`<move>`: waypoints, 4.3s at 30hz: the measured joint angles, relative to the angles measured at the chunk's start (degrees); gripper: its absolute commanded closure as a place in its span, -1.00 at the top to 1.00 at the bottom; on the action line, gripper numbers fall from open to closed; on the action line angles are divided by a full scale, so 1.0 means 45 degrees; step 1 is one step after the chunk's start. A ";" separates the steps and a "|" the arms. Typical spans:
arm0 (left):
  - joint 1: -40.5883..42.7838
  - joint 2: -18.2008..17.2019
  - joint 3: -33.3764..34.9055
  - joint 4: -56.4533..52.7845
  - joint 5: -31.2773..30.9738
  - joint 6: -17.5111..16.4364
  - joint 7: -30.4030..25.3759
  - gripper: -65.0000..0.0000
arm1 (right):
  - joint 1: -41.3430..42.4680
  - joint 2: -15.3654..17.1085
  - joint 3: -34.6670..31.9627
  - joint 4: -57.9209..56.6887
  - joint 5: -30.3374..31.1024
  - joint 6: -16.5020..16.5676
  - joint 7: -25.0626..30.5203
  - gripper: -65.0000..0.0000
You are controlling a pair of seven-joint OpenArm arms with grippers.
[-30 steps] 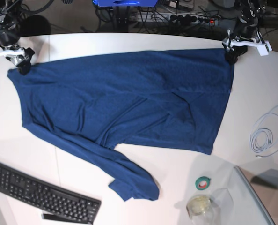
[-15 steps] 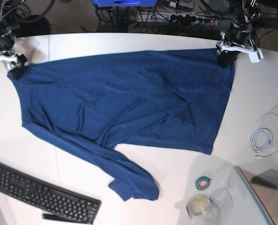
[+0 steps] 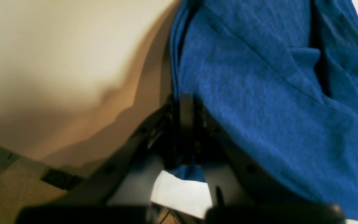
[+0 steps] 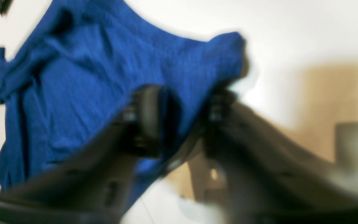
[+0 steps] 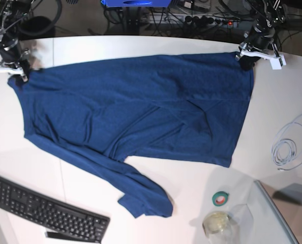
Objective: Layout the t-shirt on the table in an organized manner, then fold the t-shirt properly
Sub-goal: 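Pull the held collar-side corners apart with both grippers to flatten, then release the corners and move both grippers inward along the shirt edge, then grasp the shirt edge with both grippers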
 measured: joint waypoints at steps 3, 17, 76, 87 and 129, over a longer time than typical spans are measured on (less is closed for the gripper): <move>0.0005 0.0000 0.0000 0.0000 0.0000 0.0005 0.0000 -1.00 | -0.0112 -0.0019 0.0019 0.0117 0.0000 0.0000 -0.0034 -0.96; 0.0228 -0.0267 0.0583 0.0801 0.0083 0.0000 0.0141 -1.00 | -0.2093 -0.0597 0.0063 0.2370 -0.0141 -0.0185 -0.0311 -0.98; -0.0180 -0.0374 0.1010 0.3701 0.3968 -0.0005 0.0102 -1.00 | 0.0933 0.2856 -0.6358 0.2331 -1.0491 0.0029 0.0899 0.26; -0.0015 -0.0374 0.3177 0.3638 0.4114 -0.0029 0.0097 -1.00 | 0.2953 0.2924 -0.6300 0.0374 -1.0540 0.0005 0.1044 -0.27; -0.0733 -0.0427 0.3381 0.1175 0.5377 -0.0058 -0.0389 -1.00 | 0.4619 0.3109 -0.6295 -0.1812 -1.0715 -0.0044 -0.0719 -0.50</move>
